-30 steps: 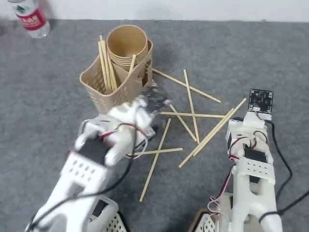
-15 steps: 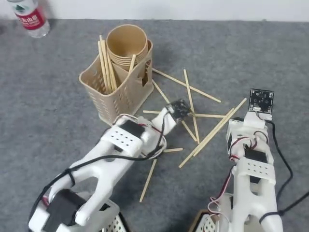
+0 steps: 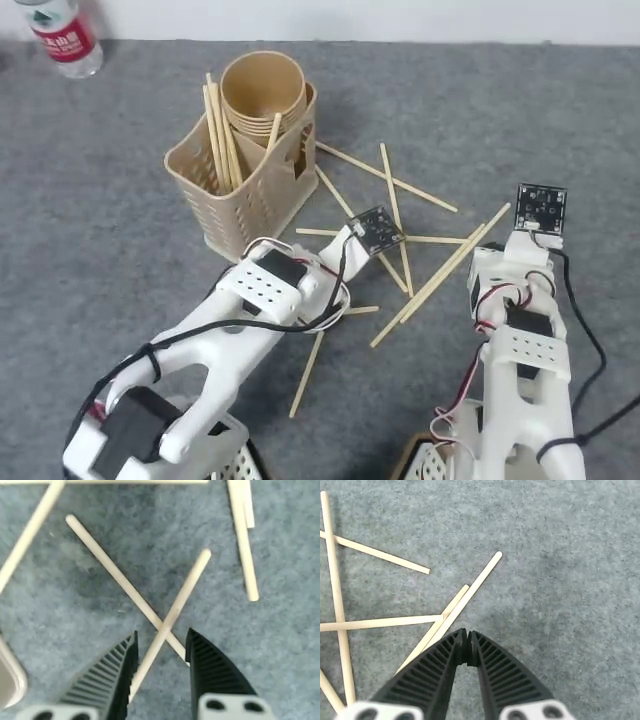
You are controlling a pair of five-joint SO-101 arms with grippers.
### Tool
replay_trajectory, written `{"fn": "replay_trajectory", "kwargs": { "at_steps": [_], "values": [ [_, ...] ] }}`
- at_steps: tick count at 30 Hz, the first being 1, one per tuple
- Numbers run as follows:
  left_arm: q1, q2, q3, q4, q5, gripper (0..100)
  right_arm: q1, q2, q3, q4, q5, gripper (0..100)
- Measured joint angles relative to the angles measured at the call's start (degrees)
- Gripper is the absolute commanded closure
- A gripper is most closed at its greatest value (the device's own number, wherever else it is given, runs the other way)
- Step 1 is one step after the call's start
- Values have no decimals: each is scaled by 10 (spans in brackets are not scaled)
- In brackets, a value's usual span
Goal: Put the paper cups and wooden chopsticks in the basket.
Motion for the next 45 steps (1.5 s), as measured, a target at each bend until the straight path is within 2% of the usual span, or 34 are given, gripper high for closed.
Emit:
{"fn": "replay_trajectory", "kwargs": {
  "at_steps": [5,8,15,24,38,41,45],
  "values": [
    [0,44,-9,-24,0,852,0,0,0,0,0,991],
    [-1,105,-62,-4,2,858,0,0,0,0,0,991],
    [-3,174,-139,29,4,976,0,0,0,0,0,991],
    [2,180,-142,37,4,877,0,0,0,0,0,991],
    [2,185,-147,41,4,874,0,0,0,0,0,991],
    [1,214,-174,55,4,935,0,0,0,0,0,991],
    [0,293,-264,127,4,983,0,0,0,0,0,991]
  ]
}}
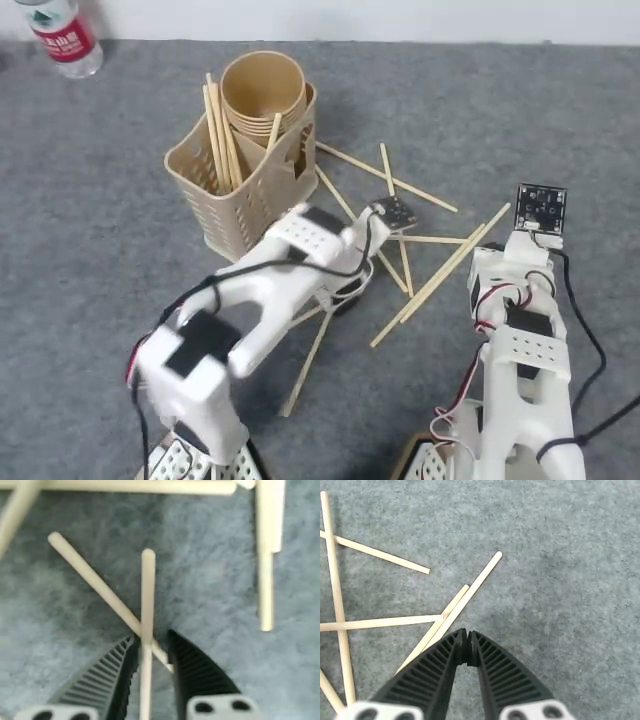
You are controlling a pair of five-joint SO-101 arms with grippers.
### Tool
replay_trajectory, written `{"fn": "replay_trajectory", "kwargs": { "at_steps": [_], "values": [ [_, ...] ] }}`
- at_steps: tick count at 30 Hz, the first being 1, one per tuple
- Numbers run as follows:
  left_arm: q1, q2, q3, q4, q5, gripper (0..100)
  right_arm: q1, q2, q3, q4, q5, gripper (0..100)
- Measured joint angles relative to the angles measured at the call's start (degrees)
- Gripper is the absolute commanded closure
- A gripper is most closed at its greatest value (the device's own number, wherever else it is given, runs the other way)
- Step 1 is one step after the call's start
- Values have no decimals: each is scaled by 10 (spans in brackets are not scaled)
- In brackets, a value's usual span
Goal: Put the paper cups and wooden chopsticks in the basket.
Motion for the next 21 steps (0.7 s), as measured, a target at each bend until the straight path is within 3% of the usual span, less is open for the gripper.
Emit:
{"fn": "replay_trajectory", "kwargs": {
  "at_steps": [4,9,15,21],
  "values": [
    [3,69,-94,73,-3,986,0,0,0,0,0,991],
    [3,64,-90,69,-4,988,0,0,0,0,0,991],
    [30,0,-33,27,-5,988,0,0,0,0,0,991],
    [61,-157,-33,28,-9,988,0,0,0,0,0,991]
  ]
}}
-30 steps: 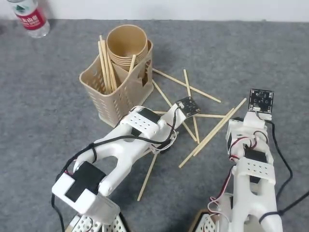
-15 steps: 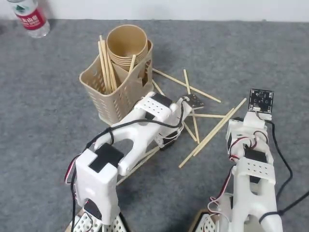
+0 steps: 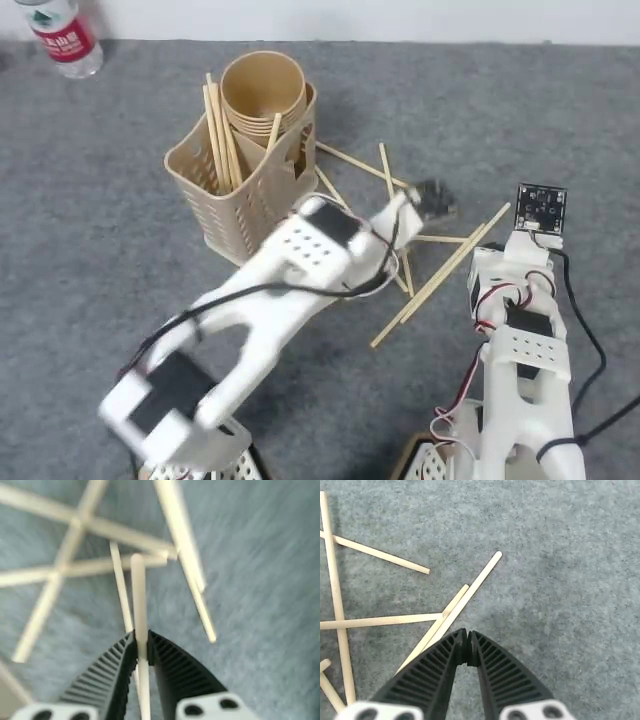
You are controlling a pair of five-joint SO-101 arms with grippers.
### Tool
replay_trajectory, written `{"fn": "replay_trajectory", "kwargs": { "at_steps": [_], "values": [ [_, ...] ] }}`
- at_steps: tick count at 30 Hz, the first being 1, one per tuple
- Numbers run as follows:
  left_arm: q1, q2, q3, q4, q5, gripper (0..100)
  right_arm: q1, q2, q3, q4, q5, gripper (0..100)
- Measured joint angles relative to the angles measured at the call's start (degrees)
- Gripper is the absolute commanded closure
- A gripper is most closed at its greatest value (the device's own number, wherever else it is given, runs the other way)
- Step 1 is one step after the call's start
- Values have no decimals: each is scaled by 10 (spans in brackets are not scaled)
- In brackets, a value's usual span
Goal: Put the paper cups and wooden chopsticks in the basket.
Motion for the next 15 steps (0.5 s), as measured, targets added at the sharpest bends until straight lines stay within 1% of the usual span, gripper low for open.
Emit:
{"fn": "replay_trajectory", "kwargs": {
  "at_steps": [5,10,12,15],
  "values": [
    [-4,-147,0,0,0,988,0,0,0,0,0,991],
    [-5,-254,-6,-8,1,988,0,0,0,0,0,991],
    [-24,-291,-35,-25,20,988,0,0,0,0,0,991],
    [-71,-331,-105,-66,45,988,0,0,0,0,0,991]
  ]
}}
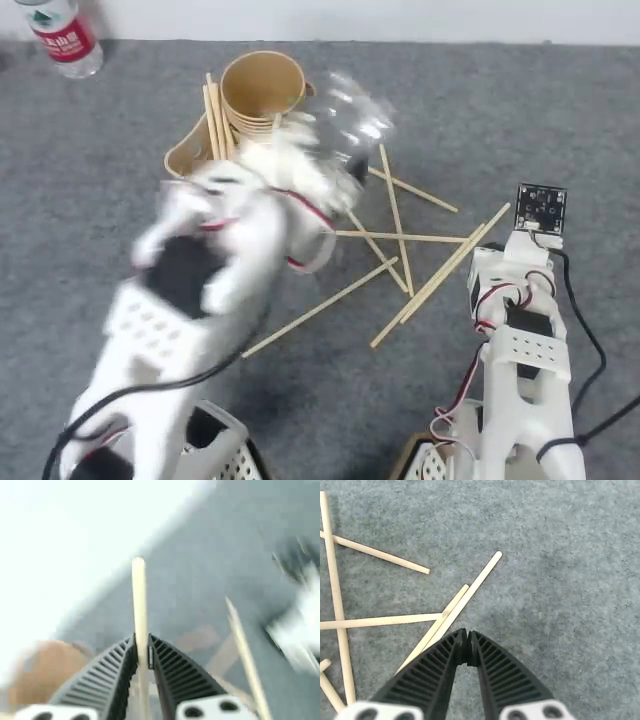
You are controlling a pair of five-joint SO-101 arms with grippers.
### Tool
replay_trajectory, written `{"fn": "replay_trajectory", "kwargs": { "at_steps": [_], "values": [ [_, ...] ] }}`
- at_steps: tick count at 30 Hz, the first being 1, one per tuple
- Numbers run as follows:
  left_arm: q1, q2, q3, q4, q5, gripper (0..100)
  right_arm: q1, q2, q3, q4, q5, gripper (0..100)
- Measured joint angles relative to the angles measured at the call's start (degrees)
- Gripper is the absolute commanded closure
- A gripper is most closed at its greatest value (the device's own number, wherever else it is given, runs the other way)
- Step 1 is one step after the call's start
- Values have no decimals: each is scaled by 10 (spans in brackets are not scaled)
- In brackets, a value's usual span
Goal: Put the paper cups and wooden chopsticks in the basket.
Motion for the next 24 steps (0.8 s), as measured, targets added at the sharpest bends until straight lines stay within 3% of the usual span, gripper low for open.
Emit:
{"fn": "replay_trajectory", "kwargs": {
  "at_steps": [6,12,16,21,24],
  "values": [
    [-112,-12,-119,-92,45,988,0,0,0,0,0,991],
    [-214,20,-126,-202,127,988,0,0,0,0,0,991],
    [-263,47,-56,-258,185,988,0,0,0,0,0,991],
    [-290,38,100,-379,198,984,0,0,0,0,0,991],
    [-289,3,189,-417,198,911,-4,0,0,0,0,991]
  ]
}}
